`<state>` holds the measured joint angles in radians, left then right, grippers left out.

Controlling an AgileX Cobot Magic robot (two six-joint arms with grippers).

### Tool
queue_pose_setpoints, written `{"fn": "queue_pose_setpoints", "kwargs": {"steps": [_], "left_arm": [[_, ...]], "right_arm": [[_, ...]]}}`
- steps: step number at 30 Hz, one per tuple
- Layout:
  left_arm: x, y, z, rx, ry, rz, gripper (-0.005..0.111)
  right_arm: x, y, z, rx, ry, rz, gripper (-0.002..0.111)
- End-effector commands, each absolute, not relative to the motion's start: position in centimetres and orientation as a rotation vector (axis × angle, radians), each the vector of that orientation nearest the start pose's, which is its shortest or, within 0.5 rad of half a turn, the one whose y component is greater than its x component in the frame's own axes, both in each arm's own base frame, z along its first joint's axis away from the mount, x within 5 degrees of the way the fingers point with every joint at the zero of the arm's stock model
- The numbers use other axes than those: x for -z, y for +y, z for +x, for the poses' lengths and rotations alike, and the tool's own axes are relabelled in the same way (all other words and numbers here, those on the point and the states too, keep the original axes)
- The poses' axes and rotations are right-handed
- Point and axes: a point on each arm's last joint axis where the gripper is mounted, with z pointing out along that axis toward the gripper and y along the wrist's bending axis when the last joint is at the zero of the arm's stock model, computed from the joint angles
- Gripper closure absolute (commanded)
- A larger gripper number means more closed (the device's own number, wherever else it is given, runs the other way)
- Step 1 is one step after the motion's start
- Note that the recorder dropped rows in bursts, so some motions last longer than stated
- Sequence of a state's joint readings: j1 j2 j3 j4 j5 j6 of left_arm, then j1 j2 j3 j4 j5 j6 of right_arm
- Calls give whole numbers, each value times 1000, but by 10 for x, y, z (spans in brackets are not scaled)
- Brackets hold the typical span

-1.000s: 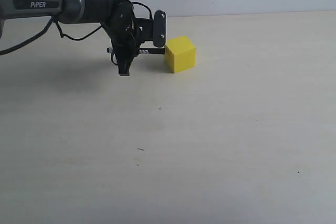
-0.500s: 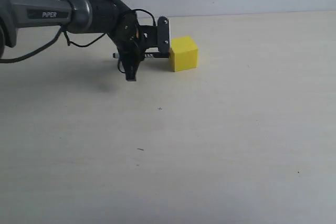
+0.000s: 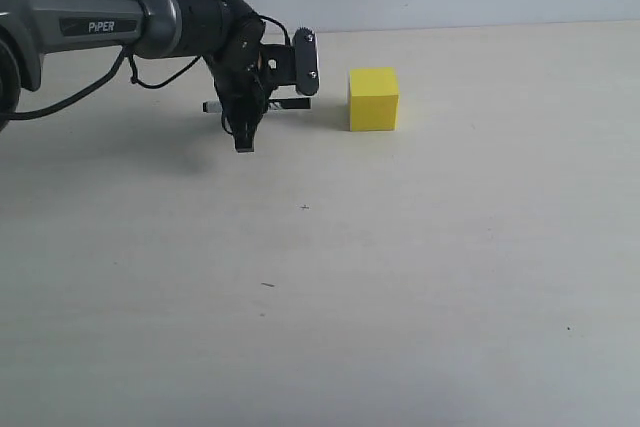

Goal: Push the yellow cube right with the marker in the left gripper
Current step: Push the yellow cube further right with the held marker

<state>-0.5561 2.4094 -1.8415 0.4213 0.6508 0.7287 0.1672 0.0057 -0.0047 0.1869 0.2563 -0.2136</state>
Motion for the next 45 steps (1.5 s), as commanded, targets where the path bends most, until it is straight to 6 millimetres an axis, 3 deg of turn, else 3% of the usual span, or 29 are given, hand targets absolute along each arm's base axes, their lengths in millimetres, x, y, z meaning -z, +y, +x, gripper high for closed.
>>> {"fn": "queue_pose_setpoints", "kwargs": {"steps": [1,9,12,18,22,33,45], "left_arm": [[-115,-268,443,-456,1834,1833,107],[-122,-318,425,-400,1720,1836,107],[-121,-316,425,-402,1749,1831,107],[-118,-291,431,-465,1903,1840,107],[-118,-290,432,-465,1907,1834,107],[-123,-336,414,-378,1688,1820,107],[-116,-306,423,-440,1877,1832,107]], "right_arm": [[-191,13,54,-134,1713,-203,108],[-191,13,54,-134,1713,-203,108],[-191,13,54,-134,1713,-203,108],[-191,13,54,-134,1713,-203,108],[-191,13,54,-134,1713,-203,108],[-191,13,54,-134,1713,-203,108],[-191,13,54,-134,1713,-203,108]]}}
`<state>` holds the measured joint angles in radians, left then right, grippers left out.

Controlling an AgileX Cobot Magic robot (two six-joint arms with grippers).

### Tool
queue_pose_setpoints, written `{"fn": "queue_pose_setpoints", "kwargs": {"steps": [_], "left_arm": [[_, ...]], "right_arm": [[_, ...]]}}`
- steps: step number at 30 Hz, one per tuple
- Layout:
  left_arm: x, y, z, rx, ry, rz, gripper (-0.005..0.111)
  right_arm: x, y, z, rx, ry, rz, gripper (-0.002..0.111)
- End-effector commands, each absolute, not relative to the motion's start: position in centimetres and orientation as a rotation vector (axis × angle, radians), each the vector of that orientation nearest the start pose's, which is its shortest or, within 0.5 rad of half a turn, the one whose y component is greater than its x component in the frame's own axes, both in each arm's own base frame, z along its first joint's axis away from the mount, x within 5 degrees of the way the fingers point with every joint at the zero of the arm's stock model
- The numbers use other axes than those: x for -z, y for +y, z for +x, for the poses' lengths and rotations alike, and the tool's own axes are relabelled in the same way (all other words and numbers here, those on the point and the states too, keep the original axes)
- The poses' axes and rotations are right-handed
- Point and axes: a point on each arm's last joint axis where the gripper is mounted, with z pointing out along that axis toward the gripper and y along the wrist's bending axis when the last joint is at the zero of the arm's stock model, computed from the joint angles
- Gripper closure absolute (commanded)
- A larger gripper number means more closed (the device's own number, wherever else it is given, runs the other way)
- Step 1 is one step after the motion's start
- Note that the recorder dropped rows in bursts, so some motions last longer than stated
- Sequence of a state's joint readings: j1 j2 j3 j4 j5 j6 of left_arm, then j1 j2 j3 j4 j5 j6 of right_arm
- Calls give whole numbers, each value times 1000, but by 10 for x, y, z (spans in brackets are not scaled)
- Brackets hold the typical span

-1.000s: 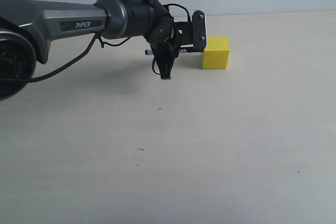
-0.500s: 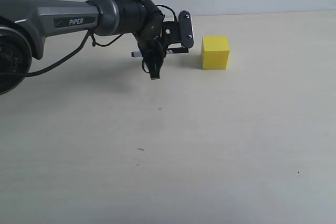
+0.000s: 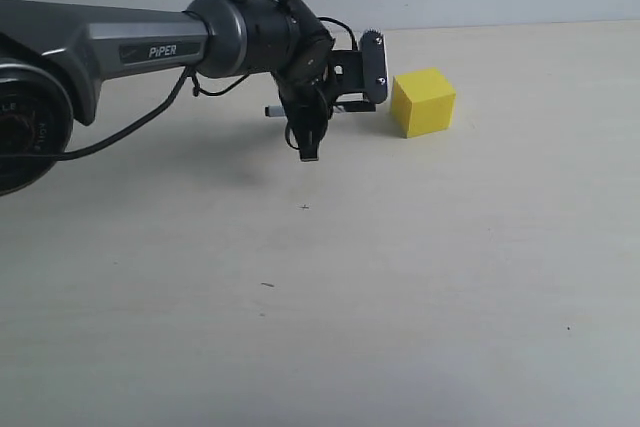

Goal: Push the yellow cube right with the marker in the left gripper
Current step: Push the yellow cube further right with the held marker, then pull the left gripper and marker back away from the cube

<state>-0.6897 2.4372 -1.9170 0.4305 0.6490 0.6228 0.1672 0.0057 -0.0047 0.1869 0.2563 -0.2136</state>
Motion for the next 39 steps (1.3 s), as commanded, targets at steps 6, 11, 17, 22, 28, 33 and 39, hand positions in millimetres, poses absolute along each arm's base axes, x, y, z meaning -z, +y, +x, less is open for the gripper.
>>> {"fn": "queue_pose_setpoints", "kwargs": {"steps": [6,11,17,22,28,33,39], "left_arm": [[-121,-322,423,539,-2679,-2591,107],[-117,-343,418,482,-2713,-2652,107],[-113,-331,419,539,-2668,-2525,107],[-111,-321,421,565,-2654,-2454,107],[-117,-343,426,423,-2834,-2528,107],[-112,-347,423,442,-2857,-2428,107],[-113,-346,422,466,-2835,-2397,107]], "right_arm": [[-191,13,54,-134,1713,-203,108],[-191,13,54,-134,1713,-203,108],[-191,13,54,-134,1713,-203,108],[-191,13,54,-134,1713,-203,108],[-191,13,54,-134,1713,-203,108],[-191,13,54,-134,1713,-203,108],[-191,13,54,-134,1713,-203,108]]}}
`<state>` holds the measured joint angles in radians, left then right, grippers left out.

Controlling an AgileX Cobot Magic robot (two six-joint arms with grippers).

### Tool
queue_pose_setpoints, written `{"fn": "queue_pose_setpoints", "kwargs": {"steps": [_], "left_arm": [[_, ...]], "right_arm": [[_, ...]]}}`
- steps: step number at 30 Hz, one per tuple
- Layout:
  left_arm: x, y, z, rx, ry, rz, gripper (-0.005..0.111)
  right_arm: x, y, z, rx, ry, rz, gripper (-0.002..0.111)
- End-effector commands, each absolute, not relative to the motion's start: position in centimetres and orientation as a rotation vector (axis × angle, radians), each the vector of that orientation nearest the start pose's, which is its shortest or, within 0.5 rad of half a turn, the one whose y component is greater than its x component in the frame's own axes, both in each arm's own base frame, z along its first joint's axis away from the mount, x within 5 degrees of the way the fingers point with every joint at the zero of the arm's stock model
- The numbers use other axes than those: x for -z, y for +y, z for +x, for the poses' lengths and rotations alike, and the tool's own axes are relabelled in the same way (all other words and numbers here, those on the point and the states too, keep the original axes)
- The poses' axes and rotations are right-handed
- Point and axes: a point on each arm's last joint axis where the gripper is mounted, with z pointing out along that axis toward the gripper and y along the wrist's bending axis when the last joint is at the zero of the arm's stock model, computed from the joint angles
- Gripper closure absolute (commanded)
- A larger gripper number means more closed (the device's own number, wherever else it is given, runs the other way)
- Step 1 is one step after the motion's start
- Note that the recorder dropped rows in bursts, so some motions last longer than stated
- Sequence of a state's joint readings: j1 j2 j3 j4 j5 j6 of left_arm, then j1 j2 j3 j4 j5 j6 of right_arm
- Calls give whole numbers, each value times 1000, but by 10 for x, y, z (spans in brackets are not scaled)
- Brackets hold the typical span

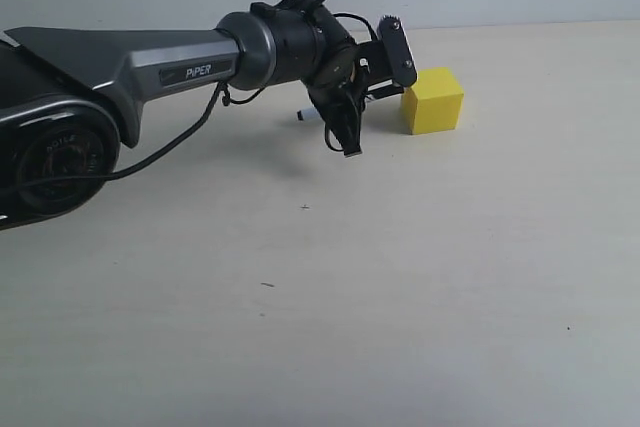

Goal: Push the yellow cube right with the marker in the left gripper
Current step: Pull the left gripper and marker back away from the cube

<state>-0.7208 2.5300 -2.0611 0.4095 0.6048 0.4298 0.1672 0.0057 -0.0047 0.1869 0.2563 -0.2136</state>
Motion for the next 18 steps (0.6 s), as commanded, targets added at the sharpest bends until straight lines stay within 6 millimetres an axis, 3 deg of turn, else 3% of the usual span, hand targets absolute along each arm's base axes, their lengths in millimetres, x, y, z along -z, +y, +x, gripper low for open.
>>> {"fn": "queue_pose_setpoints", "kwargs": {"steps": [1,7,12,18], "left_arm": [[-112,-344,423,-328,1929,1632,107],[-115,-330,434,-463,1882,1674,107],[-116,-320,444,-581,1698,1869,107],[-116,-305,458,-548,1576,1954,107]], "right_arm": [[-191,13,54,-134,1713,-203,108],[-191,13,54,-134,1713,-203,108],[-191,13,54,-134,1713,-203,108],[-191,13,54,-134,1713,-203,108]]}}
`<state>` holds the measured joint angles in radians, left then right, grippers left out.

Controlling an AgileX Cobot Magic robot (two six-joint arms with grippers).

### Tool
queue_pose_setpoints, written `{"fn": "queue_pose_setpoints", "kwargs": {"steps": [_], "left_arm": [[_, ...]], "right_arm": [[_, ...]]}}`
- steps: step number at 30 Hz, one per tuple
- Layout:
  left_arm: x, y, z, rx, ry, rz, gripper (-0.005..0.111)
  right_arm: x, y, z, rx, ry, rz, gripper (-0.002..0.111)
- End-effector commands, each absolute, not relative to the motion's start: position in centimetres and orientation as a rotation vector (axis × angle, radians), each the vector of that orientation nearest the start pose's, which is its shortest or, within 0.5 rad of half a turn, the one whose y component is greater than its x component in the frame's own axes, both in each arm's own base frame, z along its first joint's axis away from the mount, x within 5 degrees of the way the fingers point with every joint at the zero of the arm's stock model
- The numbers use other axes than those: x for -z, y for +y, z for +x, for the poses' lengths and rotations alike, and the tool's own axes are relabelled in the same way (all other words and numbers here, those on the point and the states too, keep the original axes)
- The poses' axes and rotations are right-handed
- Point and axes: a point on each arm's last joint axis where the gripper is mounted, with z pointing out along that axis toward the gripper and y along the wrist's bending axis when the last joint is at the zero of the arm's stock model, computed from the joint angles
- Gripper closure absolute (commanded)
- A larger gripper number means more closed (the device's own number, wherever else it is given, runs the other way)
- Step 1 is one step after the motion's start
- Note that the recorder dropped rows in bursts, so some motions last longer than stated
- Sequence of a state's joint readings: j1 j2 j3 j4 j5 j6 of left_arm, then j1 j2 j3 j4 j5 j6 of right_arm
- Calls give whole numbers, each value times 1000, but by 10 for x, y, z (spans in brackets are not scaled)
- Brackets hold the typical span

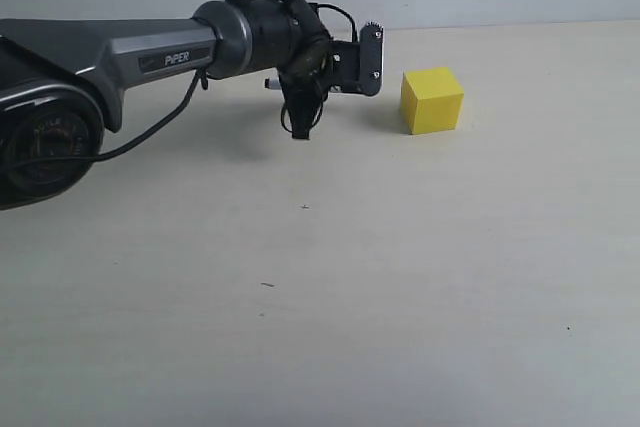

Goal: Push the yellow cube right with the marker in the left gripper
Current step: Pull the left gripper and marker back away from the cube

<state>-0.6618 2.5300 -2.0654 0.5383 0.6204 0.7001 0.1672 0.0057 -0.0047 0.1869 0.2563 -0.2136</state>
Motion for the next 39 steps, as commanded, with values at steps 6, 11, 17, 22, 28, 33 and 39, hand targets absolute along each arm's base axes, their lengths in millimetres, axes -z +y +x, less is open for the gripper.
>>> {"fn": "queue_pose_setpoints", "kwargs": {"steps": [6,11,17,22,28,33,39], "left_arm": [[-115,-306,460,-438,1390,2075,107],[-121,-311,465,-491,1258,2059,107],[-113,-312,466,-533,1154,2109,107],[-101,-313,472,-561,1102,2062,107],[-100,-310,480,-683,896,2118,107],[-102,-309,481,-708,850,2123,107],[-102,-304,485,-613,1023,2015,107]], "right_arm": [[-191,13,54,-134,1713,-203,108],[-191,13,54,-134,1713,-203,108],[-191,13,54,-134,1713,-203,108],[-191,13,54,-134,1713,-203,108],[-191,13,54,-134,1713,-203,108],[-191,13,54,-134,1713,-203,108],[-191,13,54,-134,1713,-203,108]]}}
